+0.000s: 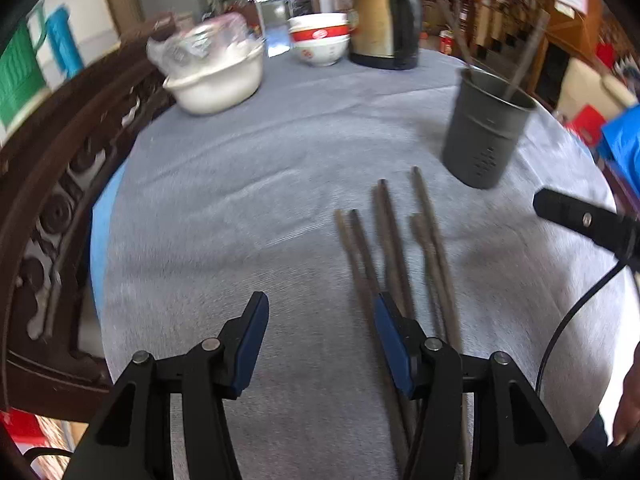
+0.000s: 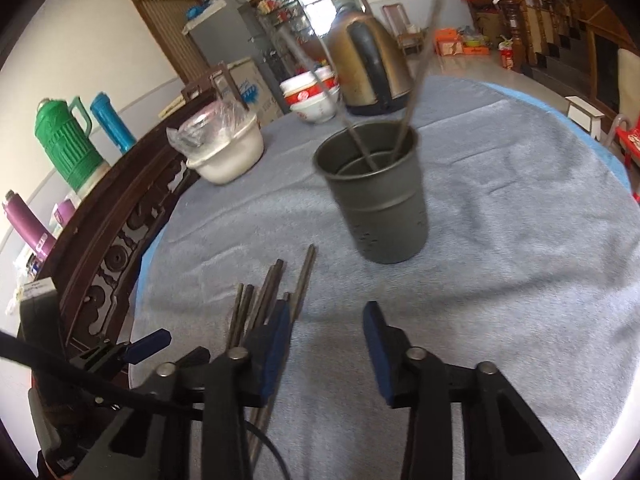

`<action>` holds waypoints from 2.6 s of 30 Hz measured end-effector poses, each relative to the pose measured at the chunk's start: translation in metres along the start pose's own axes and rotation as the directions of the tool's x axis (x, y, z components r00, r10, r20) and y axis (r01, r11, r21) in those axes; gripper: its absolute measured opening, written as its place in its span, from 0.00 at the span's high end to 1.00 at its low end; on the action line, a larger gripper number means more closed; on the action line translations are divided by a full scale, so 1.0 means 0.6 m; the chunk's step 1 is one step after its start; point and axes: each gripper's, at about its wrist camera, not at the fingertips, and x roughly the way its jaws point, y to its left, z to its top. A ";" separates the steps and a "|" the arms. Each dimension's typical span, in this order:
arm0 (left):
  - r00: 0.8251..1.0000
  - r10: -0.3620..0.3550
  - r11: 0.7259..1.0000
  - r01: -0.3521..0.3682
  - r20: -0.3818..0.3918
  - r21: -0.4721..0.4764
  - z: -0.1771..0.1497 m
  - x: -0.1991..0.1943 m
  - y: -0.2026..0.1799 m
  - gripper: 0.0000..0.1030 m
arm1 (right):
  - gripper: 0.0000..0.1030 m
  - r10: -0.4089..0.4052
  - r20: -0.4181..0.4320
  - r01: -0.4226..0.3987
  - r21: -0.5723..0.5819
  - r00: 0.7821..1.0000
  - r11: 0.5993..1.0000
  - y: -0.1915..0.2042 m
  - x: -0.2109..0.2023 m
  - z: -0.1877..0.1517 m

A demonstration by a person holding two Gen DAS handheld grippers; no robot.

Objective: Organize utensils
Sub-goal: 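Lower both grippers over the remaining chopsticks to grasp more, then close the right gripper on one dark chopstick while the left gripper grasps another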

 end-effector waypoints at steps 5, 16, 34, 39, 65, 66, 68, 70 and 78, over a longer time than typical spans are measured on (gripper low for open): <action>0.998 -0.038 0.996 0.035 -0.041 -0.086 0.005 0.017 0.048 0.46 | 0.63 0.024 -0.066 -0.024 -0.002 0.998 1.000 0.026 0.040 0.006; 0.979 -0.171 0.977 0.153 -0.113 -0.146 0.021 0.059 0.064 0.46 | 0.77 -0.007 -0.193 -0.003 -0.054 0.981 0.999 0.055 0.100 -0.019; 0.961 -0.245 0.959 0.222 -0.128 -0.174 0.059 0.093 0.046 0.46 | 0.78 -0.060 -0.250 0.023 -0.150 0.966 0.988 0.067 0.110 -0.038; 0.957 -0.263 0.952 0.237 -0.125 -0.192 0.059 0.089 0.051 0.46 | 0.78 -0.123 -0.249 0.071 -0.209 0.961 0.975 0.064 0.102 -0.045; 0.946 -0.304 0.939 0.277 -0.115 -0.206 0.075 0.108 0.087 0.71 | 0.79 -0.214 -0.278 0.197 -0.088 0.936 0.976 0.057 0.217 0.072; 0.943 -0.311 0.936 0.282 -0.117 -0.213 0.075 0.106 0.089 0.71 | 0.81 -0.227 -0.262 0.208 -0.098 0.938 0.973 0.060 0.219 0.073; 0.941 -0.319 0.932 0.291 -0.109 -0.218 0.076 0.101 0.095 0.71 | 0.90 -0.234 -0.257 0.211 -0.116 0.938 0.971 0.065 0.225 0.074; 0.941 -0.324 0.930 0.298 -0.099 -0.214 0.073 0.090 0.097 0.71 | 0.91 -0.222 -0.248 0.201 -0.107 0.943 0.974 0.063 0.224 0.071; 0.935 -0.334 0.938 0.318 -0.117 -0.138 0.080 0.090 0.072 0.71 | 0.90 -0.175 -0.193 0.160 -0.094 0.965 0.983 0.051 0.178 0.063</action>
